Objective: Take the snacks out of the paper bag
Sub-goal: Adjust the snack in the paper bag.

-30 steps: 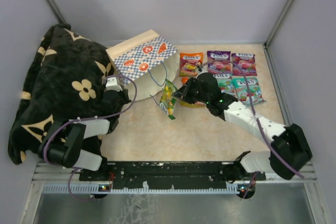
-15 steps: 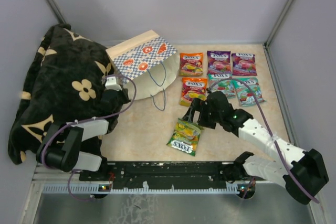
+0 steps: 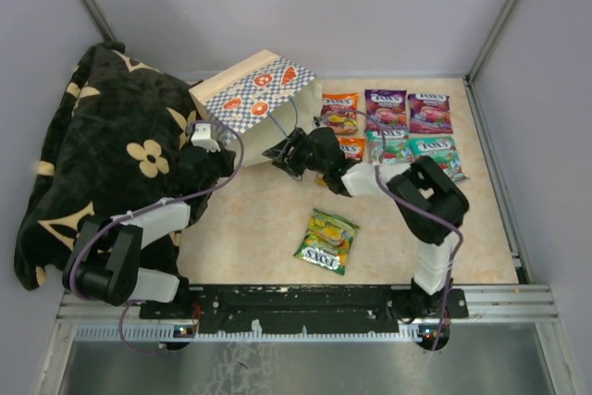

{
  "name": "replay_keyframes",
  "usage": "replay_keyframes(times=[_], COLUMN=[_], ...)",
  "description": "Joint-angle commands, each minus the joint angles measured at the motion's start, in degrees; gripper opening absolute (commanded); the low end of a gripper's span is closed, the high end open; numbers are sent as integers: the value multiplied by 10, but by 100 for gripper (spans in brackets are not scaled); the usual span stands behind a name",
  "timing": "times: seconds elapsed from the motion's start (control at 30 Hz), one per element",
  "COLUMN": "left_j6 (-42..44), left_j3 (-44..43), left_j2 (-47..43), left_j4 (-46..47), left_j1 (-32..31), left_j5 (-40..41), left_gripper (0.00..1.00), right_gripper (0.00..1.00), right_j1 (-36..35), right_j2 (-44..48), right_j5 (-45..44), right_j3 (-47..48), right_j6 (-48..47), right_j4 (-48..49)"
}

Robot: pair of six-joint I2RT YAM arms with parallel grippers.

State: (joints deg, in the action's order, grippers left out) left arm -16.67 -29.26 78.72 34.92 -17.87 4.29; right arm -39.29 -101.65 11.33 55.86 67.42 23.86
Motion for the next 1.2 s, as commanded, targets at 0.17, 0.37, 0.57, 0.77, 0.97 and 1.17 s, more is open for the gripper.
replay_keyframes(times=[0.17, 0.37, 0.57, 0.77, 0.97, 1.17], left_j6=[-15, -25, -22, -26, -62, -84], left_j3=[-10, -9, 0, 37, 70, 105], left_j2=[2, 9, -9, -53, -133, -249], left_j4=[-11, 3, -1, 0, -42, -147], left_j1=[0, -6, -18, -19, -20, -30], left_j5=[-31, -43, -13, -16, -74, -154], left_gripper=[0, 0, 0, 0, 0, 0], right_gripper=[47, 70, 72, 79, 86, 93], right_j1=[-9, -15, -14, 9, 26, 17], right_j2=[-209, -296, -417, -468, -398, -333], right_j5=[-5, -70, -87, -46, -43, -51], right_j3=[185, 312, 478, 593, 505, 396], right_j6=[205, 236, 293, 276, 197, 159], right_j4=[231, 108, -11, -92, -133, -139])
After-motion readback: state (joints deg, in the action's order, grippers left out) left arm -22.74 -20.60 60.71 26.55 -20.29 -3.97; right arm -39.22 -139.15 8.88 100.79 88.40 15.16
